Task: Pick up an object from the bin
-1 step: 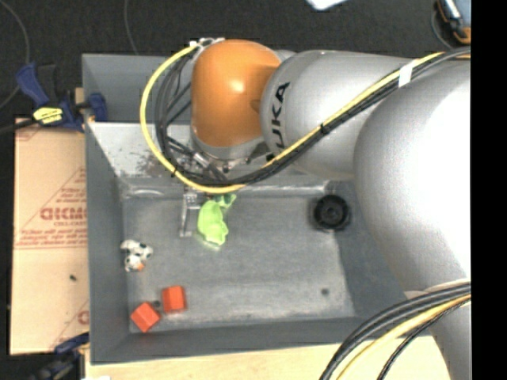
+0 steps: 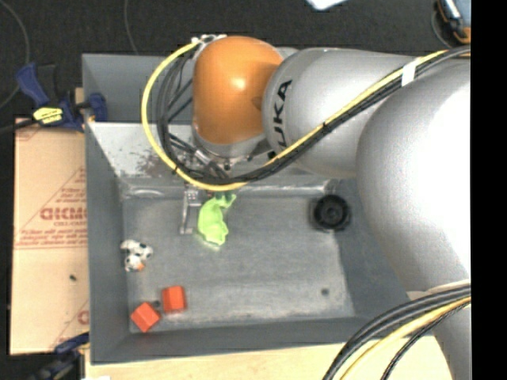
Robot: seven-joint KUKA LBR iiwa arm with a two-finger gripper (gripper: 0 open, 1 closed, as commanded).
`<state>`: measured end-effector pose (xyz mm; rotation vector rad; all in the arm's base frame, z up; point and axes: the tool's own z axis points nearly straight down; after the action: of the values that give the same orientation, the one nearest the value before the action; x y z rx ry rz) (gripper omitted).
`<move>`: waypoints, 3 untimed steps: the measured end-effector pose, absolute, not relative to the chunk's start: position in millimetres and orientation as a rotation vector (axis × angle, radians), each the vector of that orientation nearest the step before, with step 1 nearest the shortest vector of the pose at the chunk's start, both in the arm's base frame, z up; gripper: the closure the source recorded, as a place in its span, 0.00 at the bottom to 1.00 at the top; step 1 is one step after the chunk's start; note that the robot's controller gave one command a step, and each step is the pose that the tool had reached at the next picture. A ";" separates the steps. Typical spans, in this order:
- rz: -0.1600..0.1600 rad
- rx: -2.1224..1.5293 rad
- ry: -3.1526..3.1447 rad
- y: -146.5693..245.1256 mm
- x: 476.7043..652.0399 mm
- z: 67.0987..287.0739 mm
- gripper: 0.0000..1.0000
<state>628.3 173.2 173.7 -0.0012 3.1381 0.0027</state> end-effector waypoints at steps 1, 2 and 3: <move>0.001 -0.057 3.139 101.9 598.0 138.2 0.00; -0.003 -0.143 3.137 72.8 584.0 129.9 0.00; 0.004 -0.101 3.133 86.5 610.3 112.0 0.00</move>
Offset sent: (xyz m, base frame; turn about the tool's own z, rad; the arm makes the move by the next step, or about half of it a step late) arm -0.0508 -0.0827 -0.0432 -0.1303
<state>610.3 86.5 112.0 -0.1007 3.1329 0.0039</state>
